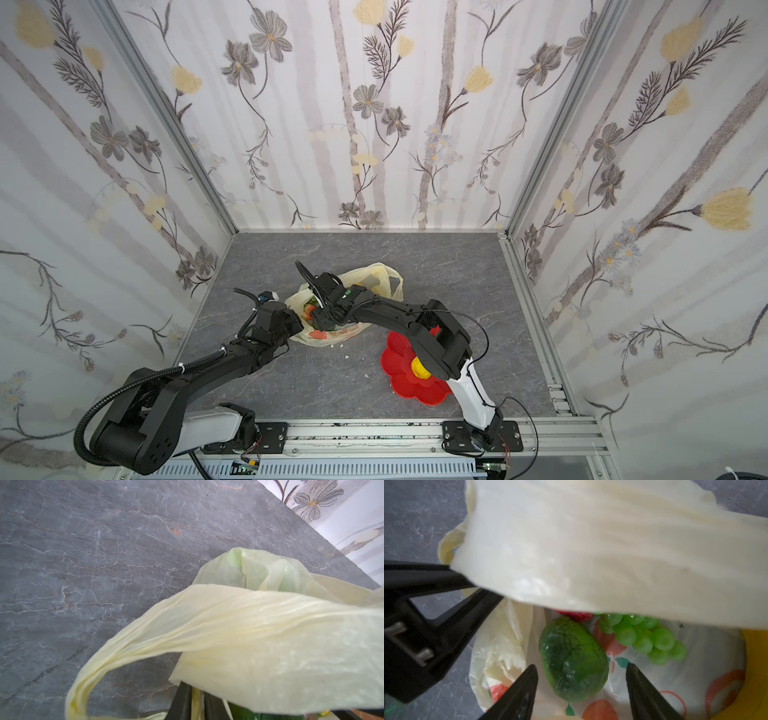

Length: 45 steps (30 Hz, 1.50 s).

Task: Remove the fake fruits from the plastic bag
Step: 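Lower the right gripper into the bag and grasp the green bumpy fruit, then lift the green fruit out and carry it over the red plate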

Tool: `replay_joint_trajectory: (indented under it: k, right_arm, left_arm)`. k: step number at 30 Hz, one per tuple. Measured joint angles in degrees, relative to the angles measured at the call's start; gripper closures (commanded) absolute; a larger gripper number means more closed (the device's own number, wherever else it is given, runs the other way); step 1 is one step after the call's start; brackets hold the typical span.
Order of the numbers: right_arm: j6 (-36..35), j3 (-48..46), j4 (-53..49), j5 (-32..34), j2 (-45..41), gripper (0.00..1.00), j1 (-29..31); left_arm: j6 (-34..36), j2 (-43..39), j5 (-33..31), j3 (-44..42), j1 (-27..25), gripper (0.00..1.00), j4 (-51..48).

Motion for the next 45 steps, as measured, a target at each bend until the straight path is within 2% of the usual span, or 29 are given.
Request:
replay_joint_trajectory:
  k: [6, 15, 18, 25, 31, 38, 45]
  right_arm:
    - [-1.4, 3.8, -2.4, -0.3, 3.3, 0.33, 0.1]
    - [-2.1, 7.9, -4.3, -0.9, 7.2, 0.24, 0.5]
    - [-2.4, 8.4, -5.3, -0.9, 7.8, 0.23, 0.5]
    - [-2.5, 8.5, -6.2, -1.6, 8.0, 0.37, 0.6]
    - [-2.4, 8.5, -6.4, -1.6, 7.9, 0.44, 0.6]
    - [-1.1, 6.2, -6.7, -0.5, 3.8, 0.46, 0.4]
    - [2.0, -3.0, -1.2, 0.0, -4.9, 0.46, -0.3]
  left_arm:
    - [0.0, 0.0, 0.5, -0.2, 0.0, 0.88, 0.6]
    - [0.2, 0.1, 0.8, -0.5, 0.0, 0.89, 0.8]
    - [0.2, 0.1, 0.8, -0.5, 0.0, 0.89, 0.8]
    - [0.2, 0.1, 0.8, -0.5, 0.1, 0.89, 0.8]
    - [0.2, 0.0, 0.8, -0.6, 0.1, 0.89, 0.8]
    - [0.3, 0.0, 0.8, -0.7, 0.1, 0.89, 1.0]
    - [0.5, 0.1, 0.8, -0.7, 0.1, 0.89, 1.4]
